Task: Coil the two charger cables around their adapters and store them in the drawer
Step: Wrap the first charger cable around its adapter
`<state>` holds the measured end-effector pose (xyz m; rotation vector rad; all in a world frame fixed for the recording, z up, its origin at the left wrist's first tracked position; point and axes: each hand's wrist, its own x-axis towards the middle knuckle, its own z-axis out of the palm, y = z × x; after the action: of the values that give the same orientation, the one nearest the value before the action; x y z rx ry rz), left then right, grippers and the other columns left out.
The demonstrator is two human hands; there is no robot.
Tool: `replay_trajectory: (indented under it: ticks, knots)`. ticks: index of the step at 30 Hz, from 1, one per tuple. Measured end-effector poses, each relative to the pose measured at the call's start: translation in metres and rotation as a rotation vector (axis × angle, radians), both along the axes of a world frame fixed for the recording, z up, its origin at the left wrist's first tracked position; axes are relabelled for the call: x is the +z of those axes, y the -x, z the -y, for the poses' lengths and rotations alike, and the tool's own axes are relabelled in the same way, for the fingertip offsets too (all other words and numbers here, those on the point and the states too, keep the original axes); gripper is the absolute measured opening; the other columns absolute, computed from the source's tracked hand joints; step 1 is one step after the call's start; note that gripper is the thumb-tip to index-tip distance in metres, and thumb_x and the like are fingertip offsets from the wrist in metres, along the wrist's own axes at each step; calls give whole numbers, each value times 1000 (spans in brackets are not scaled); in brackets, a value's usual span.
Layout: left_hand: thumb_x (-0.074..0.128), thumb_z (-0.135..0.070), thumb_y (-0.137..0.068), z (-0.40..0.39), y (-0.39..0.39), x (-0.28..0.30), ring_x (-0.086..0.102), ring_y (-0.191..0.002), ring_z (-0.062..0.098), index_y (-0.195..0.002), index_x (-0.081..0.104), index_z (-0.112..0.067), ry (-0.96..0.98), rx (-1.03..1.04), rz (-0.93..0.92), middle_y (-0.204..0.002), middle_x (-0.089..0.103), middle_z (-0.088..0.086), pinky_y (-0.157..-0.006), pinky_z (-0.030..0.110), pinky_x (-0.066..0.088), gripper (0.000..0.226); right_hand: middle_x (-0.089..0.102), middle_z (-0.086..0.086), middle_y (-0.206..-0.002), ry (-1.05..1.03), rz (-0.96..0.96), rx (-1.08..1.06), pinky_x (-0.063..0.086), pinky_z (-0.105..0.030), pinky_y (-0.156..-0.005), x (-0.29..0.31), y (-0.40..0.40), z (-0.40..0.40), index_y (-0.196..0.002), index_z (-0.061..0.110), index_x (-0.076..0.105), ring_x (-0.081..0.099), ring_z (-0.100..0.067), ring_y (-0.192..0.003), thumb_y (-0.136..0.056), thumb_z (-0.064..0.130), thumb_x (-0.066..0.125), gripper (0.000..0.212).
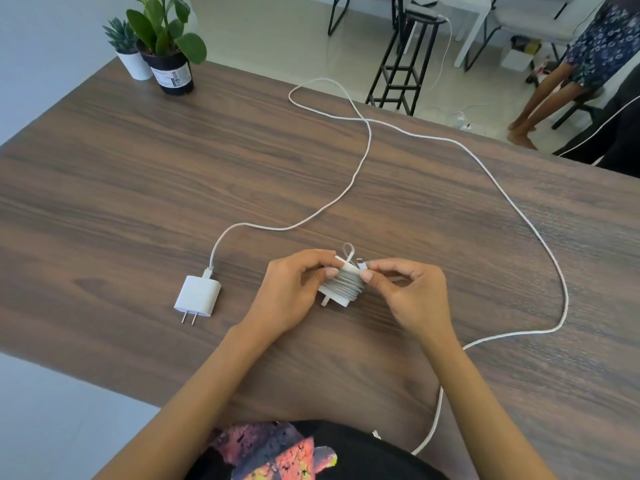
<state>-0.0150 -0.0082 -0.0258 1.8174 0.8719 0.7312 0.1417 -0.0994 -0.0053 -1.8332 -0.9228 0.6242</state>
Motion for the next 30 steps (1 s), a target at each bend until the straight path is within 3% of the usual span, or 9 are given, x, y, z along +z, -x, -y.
replay_trajectory:
  ticks: [3, 6, 11, 17, 20, 23, 30]
  knots:
    - [66, -4, -85, -3, -1, 2, 60, -92, -14, -93, 74, -14, -41, 0, -36, -101, 68, -10, -82, 8, 47, 16, 71, 17, -76, -90, 179, -6, 47, -11, -64, 0, 10, 3, -78, 21, 77, 64, -2, -64, -72, 13, 80, 10]
    - [69, -3, -82, -5, -3, 6, 62, -90, -12, -90, 74, -11, -16, -17, -41, -96, 70, -6, -79, 5, 46, 12, 71, 9, -77, -213, 358, 10, 46, -7, -65, -6, 16, 6, -78, 15, 77, 64, 0, -66, -73, 8, 79, 9]
    - [71, -5, -81, -13, -5, 16, 63, -80, -13, -83, 70, -14, 66, -82, -95, -87, 69, -10, -76, 5, 47, 10, 71, 3, -79, -275, 446, 3, 48, -11, -67, -14, 18, 8, -81, 12, 77, 63, -2, -68, -75, 6, 77, 8]
    - [69, -7, -83, -13, -7, 14, 66, -83, -1, -83, 70, -15, 32, -74, -144, -89, 73, -1, -80, 13, 51, 8, 71, 12, -79, -165, 237, -34, 46, -9, -66, -5, 20, 4, -78, 22, 75, 64, -1, -71, -77, 8, 76, 14]
    - [66, -5, -84, -9, -8, 10, 67, -84, 2, -84, 68, -17, -39, -60, -140, -86, 71, -5, -81, 23, 54, 11, 70, 15, -77, -3, 78, -24, 49, -17, -69, -1, 14, 1, -71, 36, 69, 65, -4, -71, -78, 14, 75, 24]
    - [64, -6, -84, -8, -9, 8, 67, -85, 9, -84, 65, -18, -95, -57, -163, -87, 70, -5, -80, 36, 55, 12, 72, 12, -76, 76, -18, 0, 55, -36, -79, 4, 7, -3, -71, 31, 73, 68, -11, -76, -78, 19, 75, 14]
    - [58, 1, -81, -7, -10, 12, 64, -82, 16, -83, 65, -12, -155, -60, -205, -85, 67, -4, -74, 41, 51, 15, 73, 6, -69, 126, -43, 14, 54, -31, -74, 12, 5, -9, -69, 24, 76, 67, -11, -70, -74, 21, 77, 5]
